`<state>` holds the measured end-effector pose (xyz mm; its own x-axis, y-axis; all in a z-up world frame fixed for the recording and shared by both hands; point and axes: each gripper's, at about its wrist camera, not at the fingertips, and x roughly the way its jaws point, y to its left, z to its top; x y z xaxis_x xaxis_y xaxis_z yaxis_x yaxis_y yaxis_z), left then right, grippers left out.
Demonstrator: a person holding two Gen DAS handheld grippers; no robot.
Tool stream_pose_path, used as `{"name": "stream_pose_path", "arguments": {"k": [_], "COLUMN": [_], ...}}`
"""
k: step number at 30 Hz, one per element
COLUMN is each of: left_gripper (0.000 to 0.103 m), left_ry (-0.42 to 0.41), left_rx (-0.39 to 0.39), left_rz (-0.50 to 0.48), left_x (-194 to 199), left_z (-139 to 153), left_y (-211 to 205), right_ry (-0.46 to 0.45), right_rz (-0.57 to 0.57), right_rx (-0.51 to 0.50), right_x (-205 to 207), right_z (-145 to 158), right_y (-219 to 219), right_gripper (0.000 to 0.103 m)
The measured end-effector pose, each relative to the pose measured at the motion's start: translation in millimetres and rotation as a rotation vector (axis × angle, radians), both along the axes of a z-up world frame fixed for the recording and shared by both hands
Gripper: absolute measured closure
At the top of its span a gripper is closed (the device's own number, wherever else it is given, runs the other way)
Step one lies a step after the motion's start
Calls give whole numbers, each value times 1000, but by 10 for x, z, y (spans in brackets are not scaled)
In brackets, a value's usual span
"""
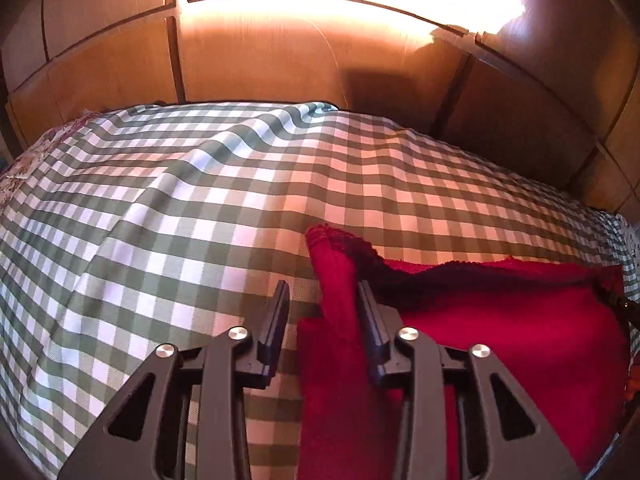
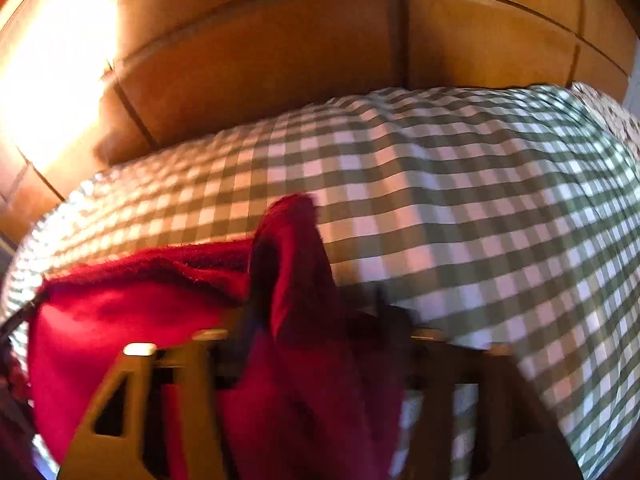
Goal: Fold small clothes
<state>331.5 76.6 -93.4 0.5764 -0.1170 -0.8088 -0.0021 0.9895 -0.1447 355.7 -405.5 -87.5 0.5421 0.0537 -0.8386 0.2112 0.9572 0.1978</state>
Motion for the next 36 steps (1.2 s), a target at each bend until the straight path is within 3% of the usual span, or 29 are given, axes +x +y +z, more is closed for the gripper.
{"name": "stream_pose_path", "arguments": {"k": [3, 5, 8, 11, 13, 17, 18, 19, 21, 22, 24, 27, 31, 32, 33, 36], "left_gripper": [67, 62, 53, 51, 51, 53, 53, 58, 82, 86, 94, 96, 96, 95, 87, 79], "left_ry": [-27, -32, -21, 4, 35, 57, 57, 55, 62, 55, 39, 42, 71, 69, 65, 30], "left_rx": [-31, -77, -149, -241, -322, -374, -377, -375, -373, -342, -286, -257, -249, -240, -228, -229], "left_rz": [-22, -48, -72, -82, -86, -93, -90, -92, -122, -129, -157, -184, -188, -189, -180, -154], "left_x": [-249, -491, -826, -1218, -1437, -1653, -1662, -1642, -1608, -1615, -1674, -1844, -2063, -2099, -2112, -2098], "left_z": [98, 101, 51, -30, -139, -281, -293, -305, -303, -279, -205, -155, -187, -161, -133, -21], "left_y": [110, 217, 333, 437, 481, 447, 435, 425, 373, 345, 320, 375, 382, 361, 353, 368], "right_ry": [-34, -49, -49, -26, -10, 33, 32, 28, 28, 23, 4, -15, 72, 89, 90, 57], "right_rz": [-34, -48, -24, 38, 77, 99, 94, 88, 82, 86, 112, 162, 200, 190, 185, 161], "right_rx": [87, 151, 215, 264, 260, 245, 226, 212, 214, 198, 160, 137, 104, 100, 105, 109], "right_x": [-301, -586, -975, -1422, -1602, -1867, -1874, -1881, -1870, -1872, -1926, -2096, -2394, -2436, -2460, -2422], "right_z": [114, 156, 177, 150, 111, -99, -121, -132, -107, -60, 65, 250, 109, 48, 38, 189], "right_y": [-237, -366, -407, -311, -209, -16, 15, 32, 58, 77, 99, 110, 170, 159, 156, 111], "right_gripper": [38, 38, 38, 38, 38, 43, 50, 64, 82, 88, 91, 91, 92, 92, 92, 87]}}
